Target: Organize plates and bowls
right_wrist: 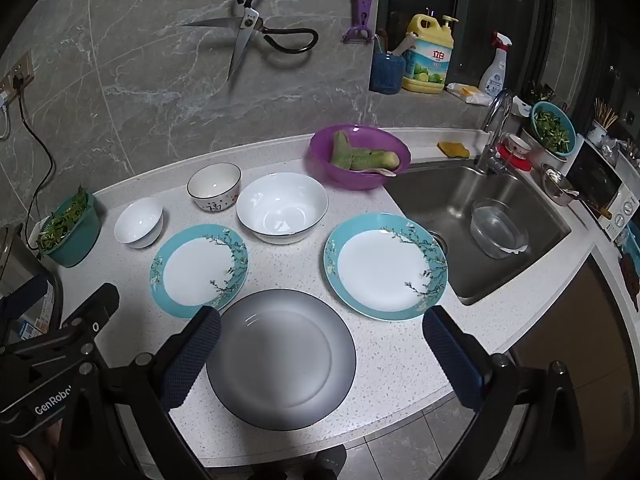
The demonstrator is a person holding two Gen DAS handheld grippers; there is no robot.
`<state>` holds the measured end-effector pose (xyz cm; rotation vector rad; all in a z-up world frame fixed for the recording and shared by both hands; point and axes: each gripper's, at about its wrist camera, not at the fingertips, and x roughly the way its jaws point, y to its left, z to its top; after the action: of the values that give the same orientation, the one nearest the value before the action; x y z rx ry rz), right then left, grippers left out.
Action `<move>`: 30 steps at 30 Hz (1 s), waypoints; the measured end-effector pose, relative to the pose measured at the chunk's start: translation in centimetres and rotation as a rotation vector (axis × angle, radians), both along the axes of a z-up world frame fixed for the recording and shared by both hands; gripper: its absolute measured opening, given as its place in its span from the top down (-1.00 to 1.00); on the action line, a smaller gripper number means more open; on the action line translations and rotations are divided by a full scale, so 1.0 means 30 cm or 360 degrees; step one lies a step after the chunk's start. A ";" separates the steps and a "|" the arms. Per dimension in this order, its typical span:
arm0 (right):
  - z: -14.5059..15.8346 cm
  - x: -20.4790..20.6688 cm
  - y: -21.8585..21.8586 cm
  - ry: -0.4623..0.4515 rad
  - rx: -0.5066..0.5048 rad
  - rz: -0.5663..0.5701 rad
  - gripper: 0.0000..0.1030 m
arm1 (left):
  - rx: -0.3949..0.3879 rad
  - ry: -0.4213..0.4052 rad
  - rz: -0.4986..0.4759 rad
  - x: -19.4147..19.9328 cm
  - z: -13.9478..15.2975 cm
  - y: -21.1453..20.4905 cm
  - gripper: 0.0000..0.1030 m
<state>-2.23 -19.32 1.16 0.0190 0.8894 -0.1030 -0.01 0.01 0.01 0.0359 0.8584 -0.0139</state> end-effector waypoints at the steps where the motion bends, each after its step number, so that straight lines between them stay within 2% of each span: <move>1: -0.001 0.001 0.000 0.0011 0.0000 -0.0001 -1.00 | 0.0000 -0.0002 0.0004 0.000 0.001 0.000 -1.00; 8: -0.003 0.003 -0.002 0.0007 -0.0003 -0.0001 -1.00 | -0.0008 0.0006 0.0016 0.003 -0.036 0.008 -1.00; 30: -0.002 0.013 -0.003 0.0010 -0.0002 -0.0001 -1.00 | 0.0004 0.0008 0.0007 0.011 -0.030 -0.014 -1.00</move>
<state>-1.84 -19.41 1.09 0.0181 0.8958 -0.1043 0.33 -0.42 -0.90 0.0365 0.8637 -0.0090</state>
